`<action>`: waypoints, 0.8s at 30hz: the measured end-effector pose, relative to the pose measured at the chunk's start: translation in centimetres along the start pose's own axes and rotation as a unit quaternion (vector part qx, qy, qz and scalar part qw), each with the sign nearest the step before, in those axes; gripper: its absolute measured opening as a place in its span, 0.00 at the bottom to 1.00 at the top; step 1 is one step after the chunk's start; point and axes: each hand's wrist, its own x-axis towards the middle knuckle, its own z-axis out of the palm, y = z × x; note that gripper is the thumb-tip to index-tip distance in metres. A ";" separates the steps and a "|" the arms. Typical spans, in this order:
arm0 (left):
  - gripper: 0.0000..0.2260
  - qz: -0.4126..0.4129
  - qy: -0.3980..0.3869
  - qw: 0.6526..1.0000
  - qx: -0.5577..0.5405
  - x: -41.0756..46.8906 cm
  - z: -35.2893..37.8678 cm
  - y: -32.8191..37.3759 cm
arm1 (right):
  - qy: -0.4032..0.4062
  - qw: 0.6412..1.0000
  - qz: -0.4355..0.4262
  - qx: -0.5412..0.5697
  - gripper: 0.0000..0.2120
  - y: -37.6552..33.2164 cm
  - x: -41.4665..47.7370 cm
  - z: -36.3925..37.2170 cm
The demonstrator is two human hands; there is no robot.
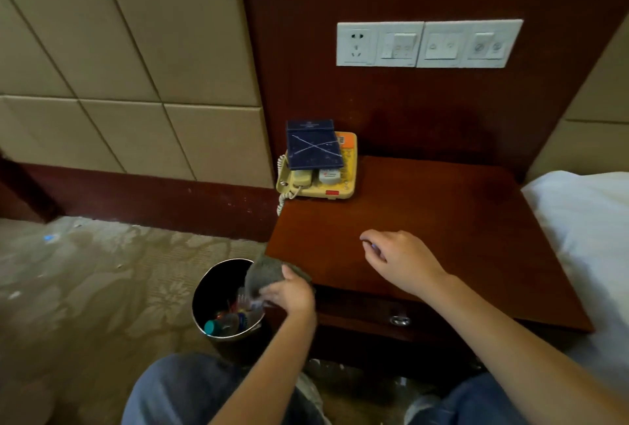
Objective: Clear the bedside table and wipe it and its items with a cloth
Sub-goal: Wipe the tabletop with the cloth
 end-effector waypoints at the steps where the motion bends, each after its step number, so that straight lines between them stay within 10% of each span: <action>1: 0.33 -0.004 -0.004 1.000 -0.023 -1.7 1.7 -0.5 | 0.008 1.000 -0.001 -0.004 0.13 0.3 -0.9 -0.4; 8: 0.35 -0.058 -0.122 0.990 -0.032 -12.8 11.7 -5.5 | 0.038 0.999 0.026 -0.029 0.06 5.0 -9.3 -2.3; 24: 0.30 -0.027 0.111 0.992 -0.053 4.8 0.5 0.6 | -0.012 0.998 0.061 -0.020 0.10 5.2 -11.8 1.0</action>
